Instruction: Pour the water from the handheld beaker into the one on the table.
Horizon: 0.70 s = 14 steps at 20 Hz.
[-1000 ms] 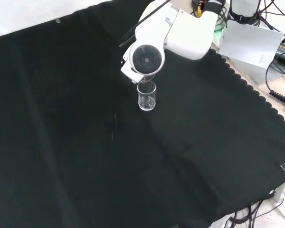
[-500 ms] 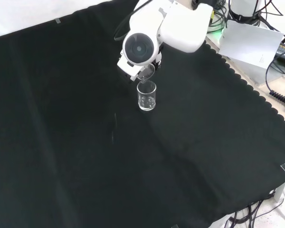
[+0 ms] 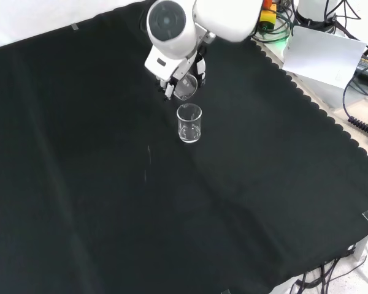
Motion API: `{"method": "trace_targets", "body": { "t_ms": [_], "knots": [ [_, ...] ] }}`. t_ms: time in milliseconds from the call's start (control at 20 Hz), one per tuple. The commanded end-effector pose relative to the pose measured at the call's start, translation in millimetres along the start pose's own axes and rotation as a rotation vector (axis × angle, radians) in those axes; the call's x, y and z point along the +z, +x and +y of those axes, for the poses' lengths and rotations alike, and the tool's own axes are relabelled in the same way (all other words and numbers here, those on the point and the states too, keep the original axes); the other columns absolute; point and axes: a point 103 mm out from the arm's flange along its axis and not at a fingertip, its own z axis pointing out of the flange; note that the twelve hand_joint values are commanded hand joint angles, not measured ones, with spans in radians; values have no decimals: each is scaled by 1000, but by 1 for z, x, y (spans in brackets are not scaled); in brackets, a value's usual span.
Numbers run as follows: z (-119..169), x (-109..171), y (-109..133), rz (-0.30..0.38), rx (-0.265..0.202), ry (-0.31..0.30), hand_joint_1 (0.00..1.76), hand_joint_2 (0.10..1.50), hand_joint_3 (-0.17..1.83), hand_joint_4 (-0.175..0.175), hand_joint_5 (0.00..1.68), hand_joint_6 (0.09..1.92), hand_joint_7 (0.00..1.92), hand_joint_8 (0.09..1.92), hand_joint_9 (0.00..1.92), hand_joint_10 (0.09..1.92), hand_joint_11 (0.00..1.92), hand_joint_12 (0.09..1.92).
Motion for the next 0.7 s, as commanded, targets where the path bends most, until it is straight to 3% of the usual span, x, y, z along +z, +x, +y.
{"method": "trace_targets", "body": {
  "t_ms": [50,250,700],
  "knots": [
    [-8,8,-13,176,-34,-184,1147,668,667,81,1247,727,1744,87,1779,87,1534,562],
    [-6,19,-21,246,-34,-256,1146,669,666,82,1246,728,1742,87,1777,87,1534,562],
    [9,39,-43,361,-14,-339,1145,673,662,84,1242,732,1737,87,1774,87,1533,562]
  ]
}}
